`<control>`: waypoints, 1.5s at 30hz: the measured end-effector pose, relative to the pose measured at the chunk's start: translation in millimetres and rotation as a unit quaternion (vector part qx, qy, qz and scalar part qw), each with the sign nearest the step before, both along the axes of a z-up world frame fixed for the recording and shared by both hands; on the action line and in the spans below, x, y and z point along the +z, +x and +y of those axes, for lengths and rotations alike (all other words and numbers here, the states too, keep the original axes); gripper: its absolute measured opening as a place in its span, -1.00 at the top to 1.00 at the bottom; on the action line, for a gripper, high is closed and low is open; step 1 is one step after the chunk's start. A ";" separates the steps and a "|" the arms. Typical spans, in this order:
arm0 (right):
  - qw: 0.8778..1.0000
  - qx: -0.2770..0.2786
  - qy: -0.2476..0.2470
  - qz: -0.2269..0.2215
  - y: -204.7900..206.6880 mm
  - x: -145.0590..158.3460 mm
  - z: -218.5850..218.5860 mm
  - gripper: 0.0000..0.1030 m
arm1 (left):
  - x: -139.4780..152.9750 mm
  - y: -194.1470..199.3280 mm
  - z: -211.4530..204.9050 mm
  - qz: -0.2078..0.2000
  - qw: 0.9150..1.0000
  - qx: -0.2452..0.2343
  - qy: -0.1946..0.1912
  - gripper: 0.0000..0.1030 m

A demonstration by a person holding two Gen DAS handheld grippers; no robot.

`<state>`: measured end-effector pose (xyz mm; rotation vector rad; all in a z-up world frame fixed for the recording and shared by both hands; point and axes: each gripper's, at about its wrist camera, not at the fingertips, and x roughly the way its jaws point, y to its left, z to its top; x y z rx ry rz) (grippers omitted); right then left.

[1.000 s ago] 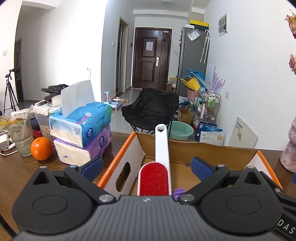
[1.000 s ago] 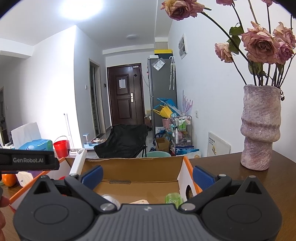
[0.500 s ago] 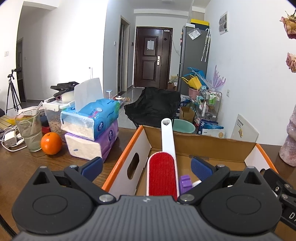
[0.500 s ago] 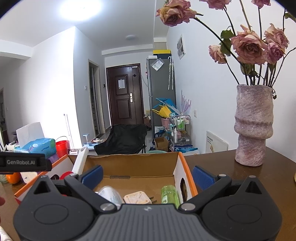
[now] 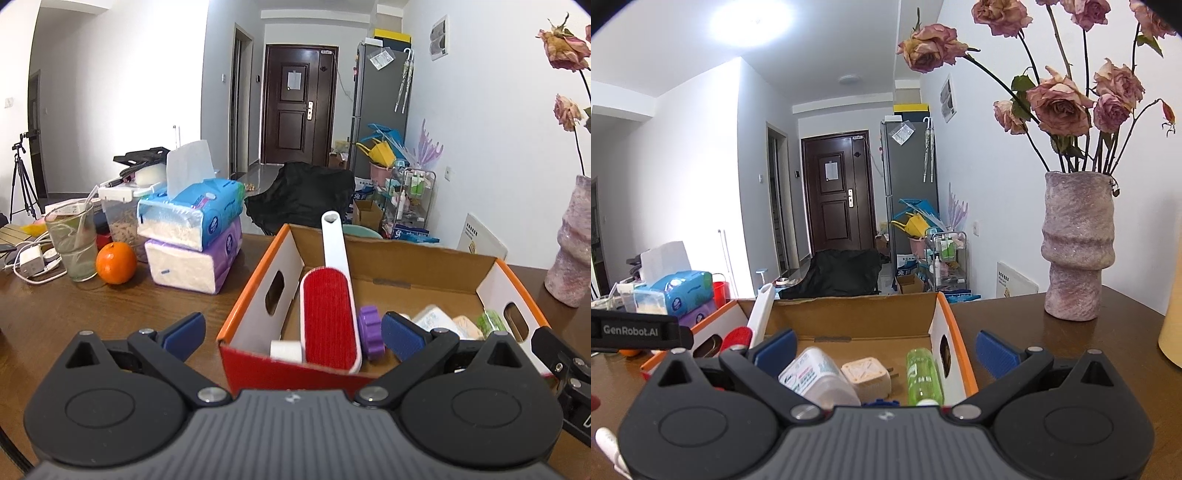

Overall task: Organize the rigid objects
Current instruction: 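Withdraw both open tools from the red box back over the table, then move the left tool to the white spray bottle while the right tool approaches the white cap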

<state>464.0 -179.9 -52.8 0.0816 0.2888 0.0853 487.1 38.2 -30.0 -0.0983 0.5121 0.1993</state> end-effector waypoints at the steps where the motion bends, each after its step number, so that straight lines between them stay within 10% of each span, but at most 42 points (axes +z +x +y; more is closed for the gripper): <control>1: 1.000 0.000 -0.001 0.000 -4.4 -0.2 1.0 -1.00 | -0.2 -4.0 0.2 0.000 1.000 -0.002 0.000 -1.00; 45: 0.997 -0.012 -0.022 0.071 -111.2 -27.7 0.6 -1.00 | -29.7 -110.9 28.2 0.059 0.996 -0.063 0.022 -1.00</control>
